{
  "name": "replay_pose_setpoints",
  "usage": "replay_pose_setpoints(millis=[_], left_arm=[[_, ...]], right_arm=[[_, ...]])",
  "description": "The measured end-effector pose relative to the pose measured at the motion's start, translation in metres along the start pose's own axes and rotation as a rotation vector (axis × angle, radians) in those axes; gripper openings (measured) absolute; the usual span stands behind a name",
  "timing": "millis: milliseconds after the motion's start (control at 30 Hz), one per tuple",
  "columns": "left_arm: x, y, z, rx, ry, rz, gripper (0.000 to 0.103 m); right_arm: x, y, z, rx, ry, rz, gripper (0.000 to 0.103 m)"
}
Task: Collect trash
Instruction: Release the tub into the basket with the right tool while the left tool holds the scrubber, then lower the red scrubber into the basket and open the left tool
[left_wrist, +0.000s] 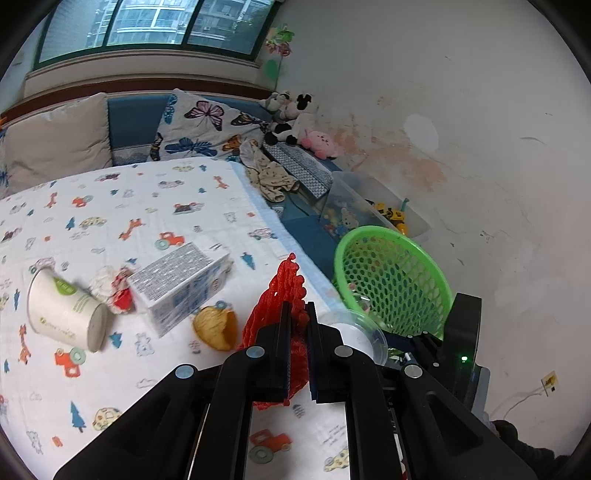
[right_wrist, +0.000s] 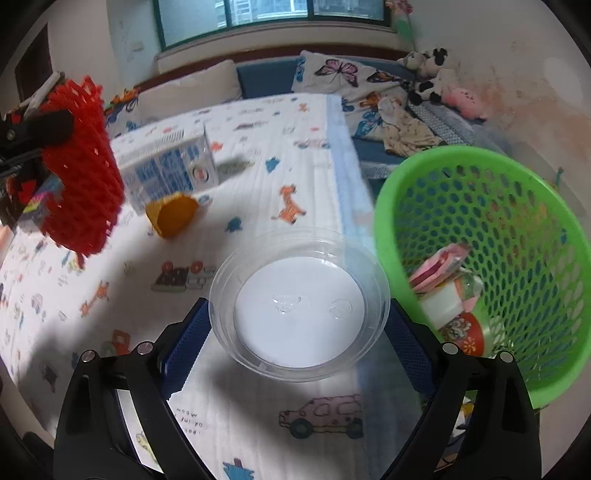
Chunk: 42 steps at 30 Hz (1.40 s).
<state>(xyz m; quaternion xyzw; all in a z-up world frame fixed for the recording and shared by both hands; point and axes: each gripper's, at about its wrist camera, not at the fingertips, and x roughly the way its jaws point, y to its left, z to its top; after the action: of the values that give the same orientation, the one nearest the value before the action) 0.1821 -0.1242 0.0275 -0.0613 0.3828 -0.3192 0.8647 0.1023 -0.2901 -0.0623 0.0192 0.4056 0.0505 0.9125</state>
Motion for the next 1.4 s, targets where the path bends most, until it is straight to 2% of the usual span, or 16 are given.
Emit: replay_pose_setpoints(millis=[200,300,533,733,933,1300,1400], left_arm=[[0.018,-0.03,0.015,0.044,0.016,-0.047,0.007],[0.029,-0.045,0.023,0.053,0.03,-0.073,0.007],[0.065,-0.092,0.038,0.104,0.074,-0.127,0.007],[0.091,-0.125,0.049,0.144,0.094,-0.149,0.007],[0.118,-0.143,0.052,0.154,0.124,-0.156,0.007],[0.149,-0.155,0.046,0.162,0.159,-0.163,0.008],[0.153,-0.153,0.044,0.148,0.173,-0.166,0.013]], right_arm=[[-0.032,-0.035,0.008,0.085,-0.062,-0.011,0.091],[-0.041,-0.059,0.01,0.128,-0.078,-0.05,0.091],[-0.045,-0.117,0.004,0.249,-0.068,-0.091,0.092],[-0.046,-0.149,-0.003,0.301,-0.058,-0.11,0.093],[-0.054,-0.164,-0.009,0.345,-0.082,-0.106,0.094],[-0.074,-0.165,-0.018,0.339,-0.115,-0.116,0.094],[-0.077,-0.165,-0.02,0.342,-0.12,-0.113,0.094]])
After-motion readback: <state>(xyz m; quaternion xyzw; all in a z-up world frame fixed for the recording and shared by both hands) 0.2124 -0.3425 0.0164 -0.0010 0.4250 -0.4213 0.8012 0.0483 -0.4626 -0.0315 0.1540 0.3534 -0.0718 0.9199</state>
